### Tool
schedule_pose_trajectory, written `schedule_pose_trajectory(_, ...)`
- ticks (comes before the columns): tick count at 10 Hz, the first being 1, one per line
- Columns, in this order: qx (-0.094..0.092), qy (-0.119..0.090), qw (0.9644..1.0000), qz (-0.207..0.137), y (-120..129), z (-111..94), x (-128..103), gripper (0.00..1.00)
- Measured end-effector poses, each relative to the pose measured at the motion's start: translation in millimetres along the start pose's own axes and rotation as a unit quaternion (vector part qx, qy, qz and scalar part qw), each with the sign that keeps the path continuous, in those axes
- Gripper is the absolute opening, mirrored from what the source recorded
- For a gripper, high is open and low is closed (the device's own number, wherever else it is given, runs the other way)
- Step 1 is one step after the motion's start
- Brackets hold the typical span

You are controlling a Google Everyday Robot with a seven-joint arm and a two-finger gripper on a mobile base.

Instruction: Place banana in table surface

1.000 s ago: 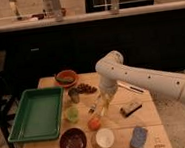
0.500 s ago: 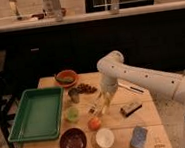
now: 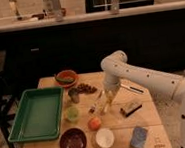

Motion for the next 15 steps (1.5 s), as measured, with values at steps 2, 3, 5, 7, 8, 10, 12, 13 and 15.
schedule_pose_trajectory(2,-0.001,-0.002,1.0000,-0.001,0.0,2.3,1.4,0.01)
schedule_pose_trajectory(3,-0.002,-0.002,1.0000,-0.001,0.2,2.3,1.2,0.08)
schedule_pose_trajectory(5,-0.002,-0.002,1.0000,-0.001,0.6,2.4,1.4,0.28)
schedule_pose_trajectory(7,-0.002,-0.002,1.0000,-0.001,0.4,2.5,1.3,0.48)
schedule_pose_trajectory(8,-0.002,-0.002,1.0000,-0.001,0.6,2.5,1.4,0.56)
schedule_pose_trajectory(10,-0.002,-0.002,1.0000,-0.001,0.5,2.6,1.2,0.77)
schedule_pose_trajectory(12,-0.002,-0.002,1.0000,-0.001,0.6,2.7,1.2,0.80)
schedule_pose_trajectory(13,-0.002,-0.002,1.0000,-0.001,0.5,2.6,1.2,0.80)
schedule_pose_trajectory(15,-0.002,-0.002,1.0000,-0.001,0.6,2.7,1.2,0.80)
